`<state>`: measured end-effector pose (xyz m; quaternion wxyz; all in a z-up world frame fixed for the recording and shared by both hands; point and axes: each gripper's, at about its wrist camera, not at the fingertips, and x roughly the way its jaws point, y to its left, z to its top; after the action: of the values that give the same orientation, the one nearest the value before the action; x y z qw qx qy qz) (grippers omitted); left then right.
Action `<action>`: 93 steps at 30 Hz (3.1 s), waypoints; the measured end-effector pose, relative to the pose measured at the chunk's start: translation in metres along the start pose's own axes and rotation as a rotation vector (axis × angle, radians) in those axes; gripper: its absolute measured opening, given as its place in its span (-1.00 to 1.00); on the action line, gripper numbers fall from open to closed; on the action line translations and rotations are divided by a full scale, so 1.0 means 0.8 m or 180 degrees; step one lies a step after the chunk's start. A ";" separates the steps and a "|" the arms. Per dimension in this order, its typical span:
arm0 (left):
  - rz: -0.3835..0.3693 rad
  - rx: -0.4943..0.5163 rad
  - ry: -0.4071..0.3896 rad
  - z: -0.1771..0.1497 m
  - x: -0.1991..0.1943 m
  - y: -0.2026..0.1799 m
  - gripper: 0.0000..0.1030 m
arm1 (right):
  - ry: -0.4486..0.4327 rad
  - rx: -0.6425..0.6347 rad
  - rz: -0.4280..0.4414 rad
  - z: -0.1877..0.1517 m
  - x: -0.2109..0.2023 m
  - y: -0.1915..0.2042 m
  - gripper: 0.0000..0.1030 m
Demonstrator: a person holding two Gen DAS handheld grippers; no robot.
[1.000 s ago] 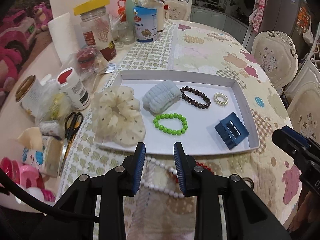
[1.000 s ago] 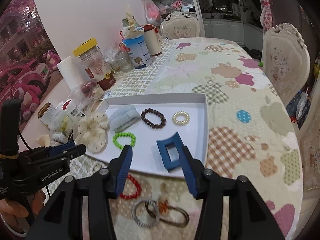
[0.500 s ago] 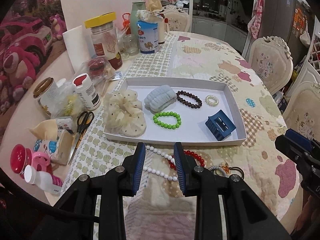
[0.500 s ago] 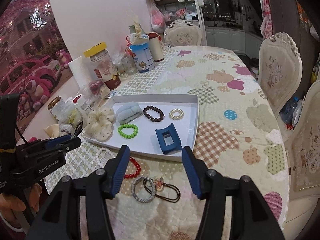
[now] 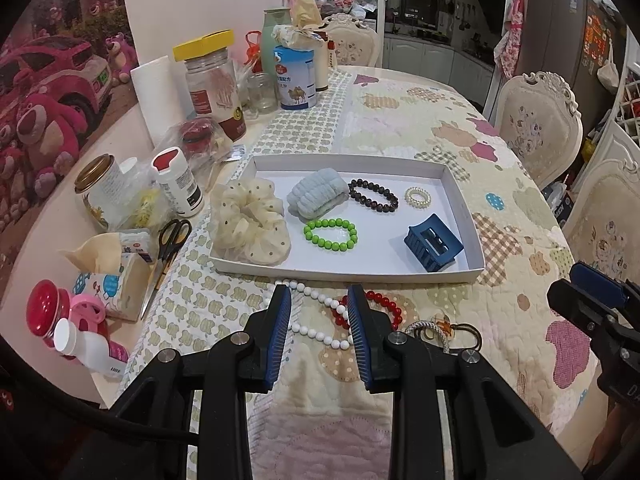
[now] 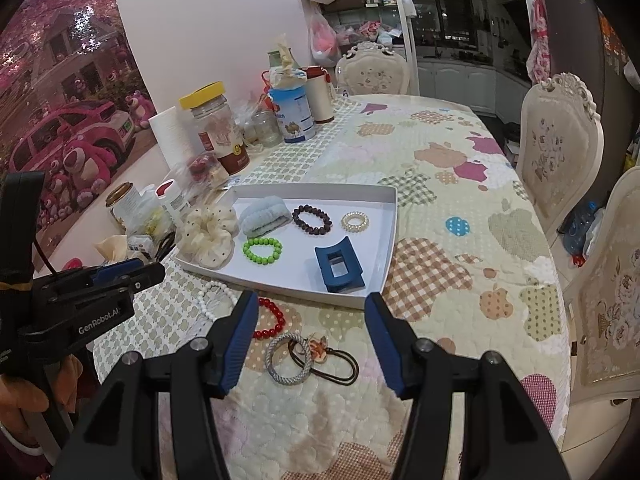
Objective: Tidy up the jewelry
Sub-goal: 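Move the right tool toward the grey braided band, then grasp the grey braided band with the right tool and lift it, then lower the grey band into the tray while the left tool carries the white pearl bracelet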
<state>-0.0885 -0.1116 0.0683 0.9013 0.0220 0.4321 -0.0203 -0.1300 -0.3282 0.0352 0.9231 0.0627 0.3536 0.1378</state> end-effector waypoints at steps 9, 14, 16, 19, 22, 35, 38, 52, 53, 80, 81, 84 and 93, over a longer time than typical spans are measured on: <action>-0.0003 -0.0035 0.0076 -0.004 0.008 0.004 -0.45 | 0.0073 -0.0030 0.0035 -0.006 0.009 0.003 0.13; -0.0106 -0.0159 0.0188 -0.005 0.020 0.021 -0.45 | 0.0136 -0.0028 0.0052 -0.010 0.019 0.001 0.13; -0.0180 -0.0248 0.0245 -0.006 0.025 0.032 -0.45 | 0.0194 -0.0013 0.0036 -0.015 0.027 -0.004 0.13; -0.0328 -0.0414 0.0390 -0.009 0.039 0.053 -0.45 | 0.0334 -0.0008 -0.0048 -0.028 0.045 -0.015 0.13; -0.0483 -0.0607 0.0599 -0.015 0.060 0.072 -0.45 | 0.0523 0.0087 -0.0039 -0.044 0.066 -0.030 0.13; -0.0574 -0.1115 0.1100 -0.036 0.148 0.115 -0.33 | 0.0808 -0.0107 0.0145 -0.078 0.127 0.003 -0.18; -0.0524 -0.1089 0.1106 -0.031 0.162 0.114 -0.30 | 0.0837 -0.0051 0.0132 -0.081 0.136 0.001 -0.18; -0.0290 -0.0748 0.1008 -0.013 0.195 0.095 -0.68 | 0.0935 -0.0034 0.0038 -0.085 0.166 0.003 -0.85; -0.0325 -0.0734 0.1038 -0.013 0.197 0.095 -0.83 | 0.0928 -0.0023 0.0063 -0.084 0.164 0.004 -0.85; -0.0782 -0.0517 0.0191 0.089 0.044 0.074 -0.84 | 0.0293 -0.0081 0.0370 -0.007 0.070 0.007 -0.86; -0.0780 -0.0505 0.0170 0.094 0.042 0.073 -0.84 | 0.0283 -0.0087 0.0372 -0.004 0.069 0.007 -0.86; -0.0772 -0.0476 0.0127 0.108 0.041 0.069 -0.84 | 0.0262 -0.0107 0.0378 0.004 0.070 0.007 -0.86; -0.0772 -0.0349 0.0115 0.137 0.061 0.051 -0.84 | 0.0299 -0.0091 0.0353 0.023 0.097 0.009 -0.86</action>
<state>0.0297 -0.0779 0.1001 0.8842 -0.0793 0.4483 -0.1050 -0.0638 -0.2987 0.0014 0.8972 0.0625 0.3905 0.1966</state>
